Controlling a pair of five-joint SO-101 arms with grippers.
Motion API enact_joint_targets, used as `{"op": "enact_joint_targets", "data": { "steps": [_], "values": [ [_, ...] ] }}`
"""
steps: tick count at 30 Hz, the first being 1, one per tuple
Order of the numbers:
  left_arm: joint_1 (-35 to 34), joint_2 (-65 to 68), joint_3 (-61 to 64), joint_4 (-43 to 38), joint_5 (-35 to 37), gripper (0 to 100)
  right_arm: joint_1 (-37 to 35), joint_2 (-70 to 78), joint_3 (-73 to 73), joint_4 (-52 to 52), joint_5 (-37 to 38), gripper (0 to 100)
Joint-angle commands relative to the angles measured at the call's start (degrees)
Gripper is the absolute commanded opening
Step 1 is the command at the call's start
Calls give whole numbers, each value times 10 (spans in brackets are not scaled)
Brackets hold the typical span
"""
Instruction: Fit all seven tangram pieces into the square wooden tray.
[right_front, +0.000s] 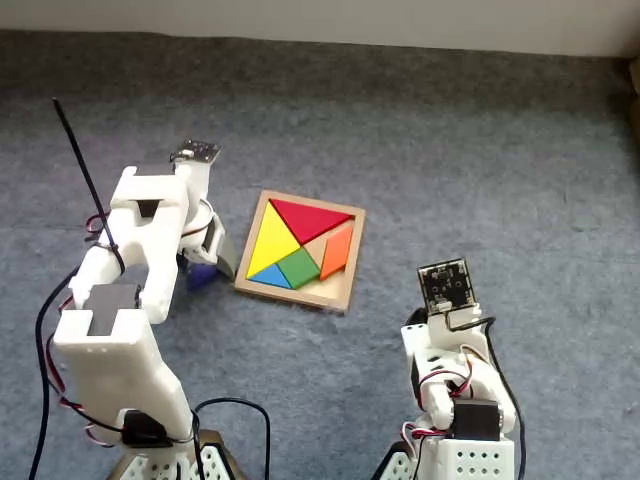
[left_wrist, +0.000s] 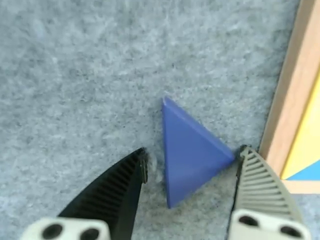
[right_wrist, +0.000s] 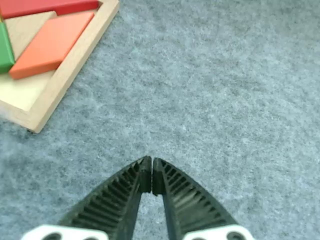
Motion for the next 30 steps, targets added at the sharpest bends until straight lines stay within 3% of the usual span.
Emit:
{"op": "enact_joint_targets", "data": {
  "steps": [1,7,15,30],
  "values": [
    [11,-19,-7,-25,-3,287,11,2,87,-8,-1,19],
    [12,-20,-7,-28,-4,210,11,2,87,-8,-1,19],
    [17,-25,-7,-25,-4,195,11,2,87,-8,-1,19],
    [121,-170,-7,34,-7,168,11,2,87,-8,-1,19]
  ]
}}
